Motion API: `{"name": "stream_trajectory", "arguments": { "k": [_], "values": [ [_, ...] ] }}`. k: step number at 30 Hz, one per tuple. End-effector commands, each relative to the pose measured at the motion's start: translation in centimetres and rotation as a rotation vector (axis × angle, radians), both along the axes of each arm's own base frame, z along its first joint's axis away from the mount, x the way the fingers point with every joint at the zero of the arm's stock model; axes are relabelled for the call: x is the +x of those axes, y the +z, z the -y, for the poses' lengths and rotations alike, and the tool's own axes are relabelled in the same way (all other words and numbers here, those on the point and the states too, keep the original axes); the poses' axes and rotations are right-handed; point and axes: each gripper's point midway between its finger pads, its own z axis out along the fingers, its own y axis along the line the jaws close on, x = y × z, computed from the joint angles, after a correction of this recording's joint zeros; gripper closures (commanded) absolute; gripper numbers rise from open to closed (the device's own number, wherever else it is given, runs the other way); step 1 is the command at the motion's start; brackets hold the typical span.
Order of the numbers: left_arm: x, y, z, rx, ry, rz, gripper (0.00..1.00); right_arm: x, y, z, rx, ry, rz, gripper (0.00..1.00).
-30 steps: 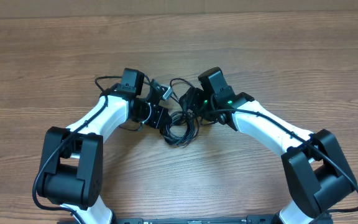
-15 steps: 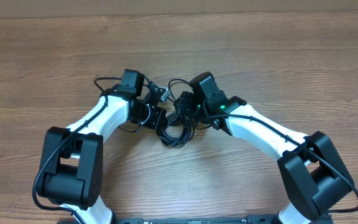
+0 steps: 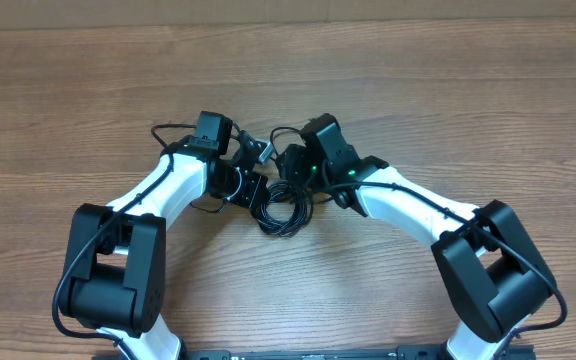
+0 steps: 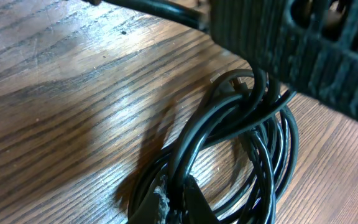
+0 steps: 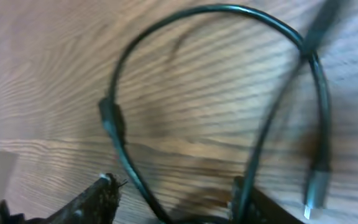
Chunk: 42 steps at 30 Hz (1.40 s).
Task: Untangle cables
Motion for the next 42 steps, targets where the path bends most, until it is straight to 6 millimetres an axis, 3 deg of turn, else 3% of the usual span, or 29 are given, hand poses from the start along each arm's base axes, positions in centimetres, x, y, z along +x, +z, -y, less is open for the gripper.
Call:
{"name": "stream_trajectory", "arguments": {
  "k": [1,14,20,26,37,40,42],
  "values": [
    [-0.1,0.6,0.1,0.001,0.004,0.010,0.96,-0.3,-0.1,-0.8,-0.053,0.068,0.062,0.48],
    [-0.1,0.6,0.1,0.001,0.004,0.010,0.96,0.5,-2.4,-0.5,-0.154,0.088,0.117,0.58],
    [-0.1,0.5,0.0,0.005,0.005,0.011,0.96,1.4,-1.4,-1.2,-0.136,0.104,0.178,0.64],
    [-0.1,0.5,0.0,0.008,0.006,0.014,0.96,3.1,-0.3,-0.1,-0.113,0.061,0.215,0.96],
    [0.1,0.5,0.0,0.007,0.007,0.019,0.96,4.4,-0.8,2.8,-0.104,-0.043,0.161,0.96],
    [0.1,0.5,0.0,0.007,0.007,0.019,0.96,4.2,-0.8,2.5,-0.078,-0.030,0.145,0.95],
    [0.0,0.5,0.0,0.007,0.007,0.018,0.96,3.5,-0.7,1.5,-0.034,0.019,0.123,0.87]
  ]
}}
